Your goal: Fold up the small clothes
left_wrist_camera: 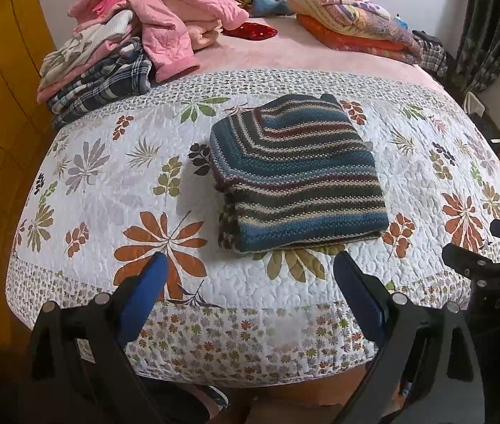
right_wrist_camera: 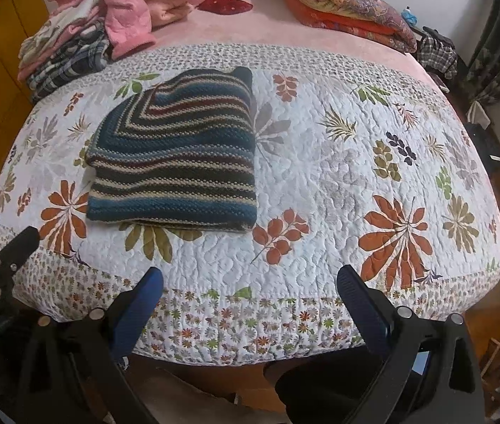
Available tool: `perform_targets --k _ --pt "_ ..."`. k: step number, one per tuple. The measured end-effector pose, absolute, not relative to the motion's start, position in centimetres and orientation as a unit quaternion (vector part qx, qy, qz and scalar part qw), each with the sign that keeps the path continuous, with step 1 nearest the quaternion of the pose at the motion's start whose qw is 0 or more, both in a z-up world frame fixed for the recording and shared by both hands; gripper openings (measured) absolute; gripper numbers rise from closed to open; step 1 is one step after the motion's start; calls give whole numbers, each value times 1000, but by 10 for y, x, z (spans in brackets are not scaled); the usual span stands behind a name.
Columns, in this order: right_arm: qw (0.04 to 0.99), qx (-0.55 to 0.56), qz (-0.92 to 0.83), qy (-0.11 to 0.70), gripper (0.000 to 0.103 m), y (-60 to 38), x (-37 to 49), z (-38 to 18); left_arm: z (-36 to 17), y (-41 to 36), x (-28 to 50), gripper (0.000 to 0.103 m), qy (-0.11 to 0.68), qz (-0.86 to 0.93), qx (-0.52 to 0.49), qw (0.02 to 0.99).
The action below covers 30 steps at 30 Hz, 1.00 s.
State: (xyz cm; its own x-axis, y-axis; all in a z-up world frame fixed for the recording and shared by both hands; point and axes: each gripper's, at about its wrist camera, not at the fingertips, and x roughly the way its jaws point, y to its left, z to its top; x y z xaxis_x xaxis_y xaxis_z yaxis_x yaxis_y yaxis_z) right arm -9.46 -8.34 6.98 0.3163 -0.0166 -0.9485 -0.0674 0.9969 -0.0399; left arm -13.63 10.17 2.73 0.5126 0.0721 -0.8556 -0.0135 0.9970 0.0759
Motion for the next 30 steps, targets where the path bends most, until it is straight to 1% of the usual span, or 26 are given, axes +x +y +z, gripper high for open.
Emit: perform_targets --k 30 --pt "806 -33 3 591 99 -89 -89 61 27 101 -137 94 490 23 32 871"
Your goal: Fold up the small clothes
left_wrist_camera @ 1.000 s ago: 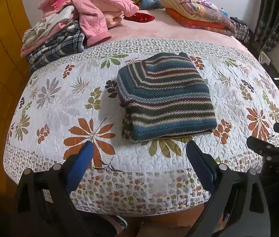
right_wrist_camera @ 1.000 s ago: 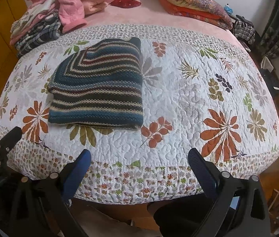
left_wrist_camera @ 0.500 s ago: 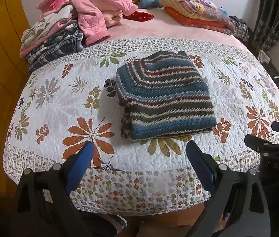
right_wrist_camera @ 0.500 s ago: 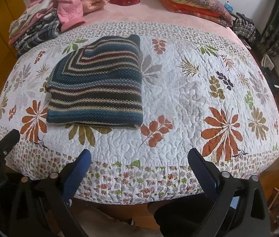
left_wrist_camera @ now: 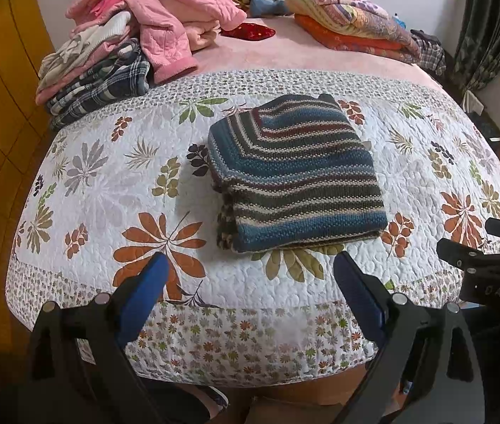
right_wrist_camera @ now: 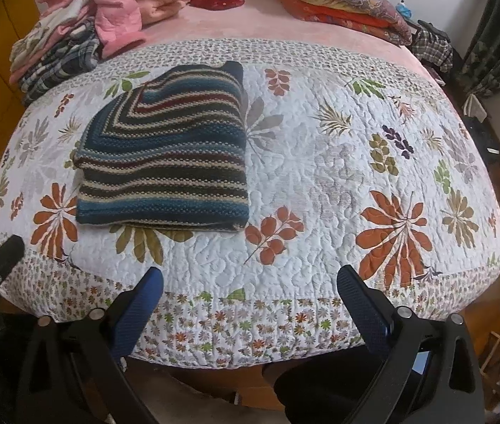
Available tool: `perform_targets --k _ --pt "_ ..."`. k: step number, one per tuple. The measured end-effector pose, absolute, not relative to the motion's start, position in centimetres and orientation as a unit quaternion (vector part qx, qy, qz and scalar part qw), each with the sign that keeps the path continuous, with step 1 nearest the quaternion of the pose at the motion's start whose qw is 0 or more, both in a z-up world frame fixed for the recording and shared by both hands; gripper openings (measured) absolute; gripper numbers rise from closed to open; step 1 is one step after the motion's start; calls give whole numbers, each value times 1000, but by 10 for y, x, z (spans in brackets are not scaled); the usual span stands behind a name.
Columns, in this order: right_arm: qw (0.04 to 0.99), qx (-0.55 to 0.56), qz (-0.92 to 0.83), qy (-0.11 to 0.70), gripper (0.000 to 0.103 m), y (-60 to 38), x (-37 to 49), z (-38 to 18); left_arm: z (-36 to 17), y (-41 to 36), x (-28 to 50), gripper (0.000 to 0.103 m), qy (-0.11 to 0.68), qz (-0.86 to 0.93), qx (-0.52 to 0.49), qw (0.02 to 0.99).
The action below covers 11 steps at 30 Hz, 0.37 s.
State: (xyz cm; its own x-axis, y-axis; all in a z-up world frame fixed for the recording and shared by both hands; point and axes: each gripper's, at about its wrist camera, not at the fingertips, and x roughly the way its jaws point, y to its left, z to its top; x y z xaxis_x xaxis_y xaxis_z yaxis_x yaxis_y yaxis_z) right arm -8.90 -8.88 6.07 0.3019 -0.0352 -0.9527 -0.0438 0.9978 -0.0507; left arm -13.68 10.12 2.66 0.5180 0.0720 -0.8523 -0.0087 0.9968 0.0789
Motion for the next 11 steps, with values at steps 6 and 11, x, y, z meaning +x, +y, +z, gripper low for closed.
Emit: perform_targets --k 6,11 --pt "804 -33 -2 594 99 -90 -88 60 27 101 -137 94 491 23 32 870" --pt "807 -38 -7 590 99 -90 -88 61 27 102 -137 94 490 23 32 871"
